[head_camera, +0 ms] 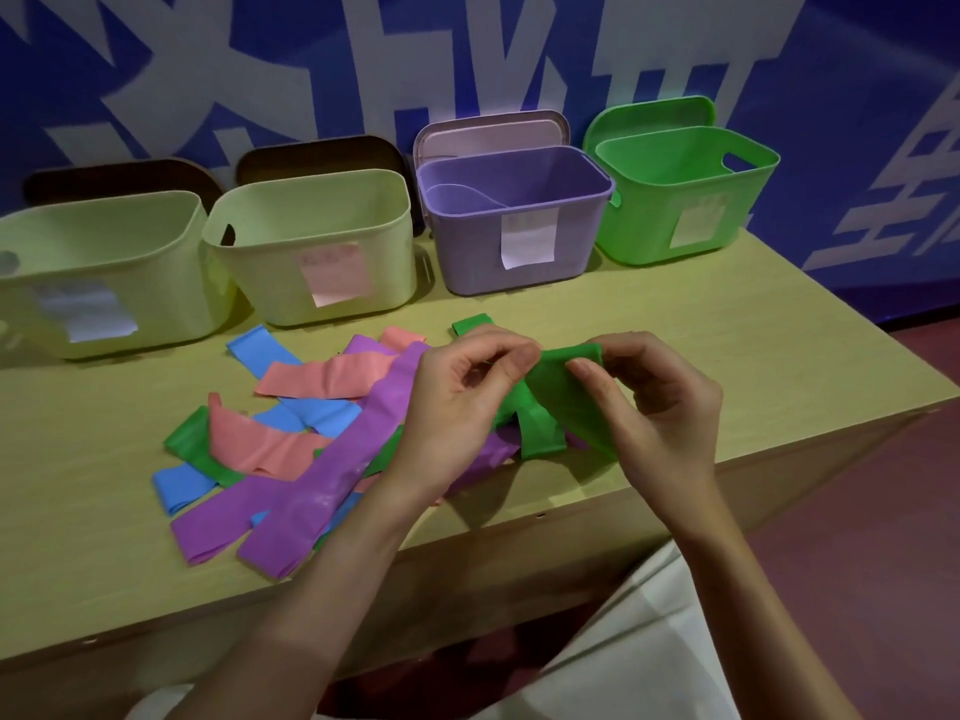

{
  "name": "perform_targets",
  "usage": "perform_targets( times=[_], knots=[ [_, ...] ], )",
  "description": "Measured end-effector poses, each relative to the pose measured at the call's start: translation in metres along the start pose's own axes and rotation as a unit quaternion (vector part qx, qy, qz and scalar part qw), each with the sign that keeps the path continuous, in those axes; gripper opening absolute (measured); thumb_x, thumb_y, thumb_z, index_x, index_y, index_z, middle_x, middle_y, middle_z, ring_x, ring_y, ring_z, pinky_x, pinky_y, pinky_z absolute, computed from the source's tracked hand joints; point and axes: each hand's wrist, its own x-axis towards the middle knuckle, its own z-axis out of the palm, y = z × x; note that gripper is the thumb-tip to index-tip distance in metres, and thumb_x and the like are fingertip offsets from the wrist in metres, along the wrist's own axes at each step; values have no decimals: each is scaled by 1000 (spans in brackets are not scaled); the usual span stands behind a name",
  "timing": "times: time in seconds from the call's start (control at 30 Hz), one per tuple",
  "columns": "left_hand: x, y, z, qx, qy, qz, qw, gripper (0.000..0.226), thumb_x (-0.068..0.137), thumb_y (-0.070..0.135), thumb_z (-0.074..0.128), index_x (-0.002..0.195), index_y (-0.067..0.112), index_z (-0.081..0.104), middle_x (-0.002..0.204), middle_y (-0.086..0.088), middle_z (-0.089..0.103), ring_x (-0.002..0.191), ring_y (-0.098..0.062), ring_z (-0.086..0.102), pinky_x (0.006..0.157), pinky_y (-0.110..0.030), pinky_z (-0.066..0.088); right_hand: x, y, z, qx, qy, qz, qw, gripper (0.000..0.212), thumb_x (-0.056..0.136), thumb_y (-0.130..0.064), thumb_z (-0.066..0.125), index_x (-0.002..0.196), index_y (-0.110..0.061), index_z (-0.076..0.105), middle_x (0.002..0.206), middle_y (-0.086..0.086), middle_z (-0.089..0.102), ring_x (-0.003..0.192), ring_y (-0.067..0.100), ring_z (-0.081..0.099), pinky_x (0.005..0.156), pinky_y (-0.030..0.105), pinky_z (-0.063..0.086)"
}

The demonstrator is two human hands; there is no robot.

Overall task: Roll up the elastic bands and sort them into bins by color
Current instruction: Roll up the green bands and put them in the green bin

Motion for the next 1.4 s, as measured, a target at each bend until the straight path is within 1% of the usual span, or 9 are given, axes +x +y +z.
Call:
perform_targets(
  times=[0.1, 0.17, 0.3, 0.53, 0.77, 1.03, 1.13, 1.27, 1.4],
  knots=[
    [-1, -1, -4, 3, 0, -9, 1000, 10, 89, 15, 59, 85, 19, 67, 73, 18, 62, 70, 3, 54, 69, -14, 42, 0, -3, 5, 16, 15, 15, 1000, 21, 81, 0, 72, 99, -11, 67, 81, -12, 67, 75, 5, 63, 73, 20, 51],
    [-2, 0, -6, 19, 5, -8, 1000, 15, 91, 12, 58, 81, 19, 66, 69, 12, 58, 67, 1, 50, 66, -17, 41, -1, -4, 8, 4, 11, 7, 1000, 15, 83, -2, 71, 94, -13, 68, 84, -10, 69, 75, 10, 65, 71, 27, 53],
    [-4, 0, -10, 70, 10, 25, 997, 19, 91, 28, 58, 76, 16, 64, 71, -12, 56, 67, -16, 52, 65, -30, 43, -1, -4, 10, -8, -3, -1, 1000, 8, 86, -8, 69, 90, -14, 65, 81, -5, 67, 74, 17, 64, 69, 32, 54],
    [-7, 7, -16, 54, 8, 46, 997, 9, 82, 17, 69, 92, 18, 69, 82, 5, 68, 76, -22, 62, 69, -28, 52, 2, -9, 13, 25, 8, 22, 999, 12, 82, -6, 71, 85, -17, 66, 78, 0, 67, 71, 3, 63, 68, 16, 51],
    [-8, 5, -14, 20, 61, 26, 998, 9, 80, 13, 68, 88, 17, 70, 81, 0, 70, 78, -32, 65, 74, -56, 52, 1, -12, 17, 60, -16, 32, 998, 12, 81, -18, 69, 93, -19, 66, 87, -3, 70, 80, 14, 67, 72, 25, 55],
    [-9, 9, -12, -19, 82, -8, 996, 9, 78, 13, 69, 85, 16, 70, 77, 6, 70, 76, -14, 66, 75, -30, 56, 0, -9, 19, 59, -49, 47, 996, 11, 86, -15, 67, 97, -15, 69, 90, -2, 70, 84, 19, 68, 72, 33, 57],
    [-10, 8, -11, -29, 96, -16, 995, 12, 79, 6, 68, 84, 17, 69, 74, 11, 70, 75, -3, 64, 71, -17, 50, -1, -7, 22, 71, -44, 69, 994, 5, 87, -10, 66, 88, -13, 69, 80, -6, 70, 73, 8, 66, 65, 24, 53],
    [-10, 8, -13, -52, 120, -36, 991, 12, 80, 2, 68, 84, 14, 71, 74, 9, 70, 76, -4, 64, 69, -15, 49, -2, -6, 26, 99, -54, 100, 988, 4, 86, -9, 65, 86, -12, 68, 76, -6, 69, 68, 4, 63, 61, 18, 50],
    [-11, 6, -13, -58, 122, -62, 989, 11, 81, 1, 68, 87, 10, 72, 73, 9, 70, 76, -3, 64, 70, -14, 49, 0, -2, 29, 116, -34, 108, 987, 16, 84, -7, 69, 97, -16, 67, 91, -3, 72, 83, 19, 69, 75, 28, 56]
  ],
)
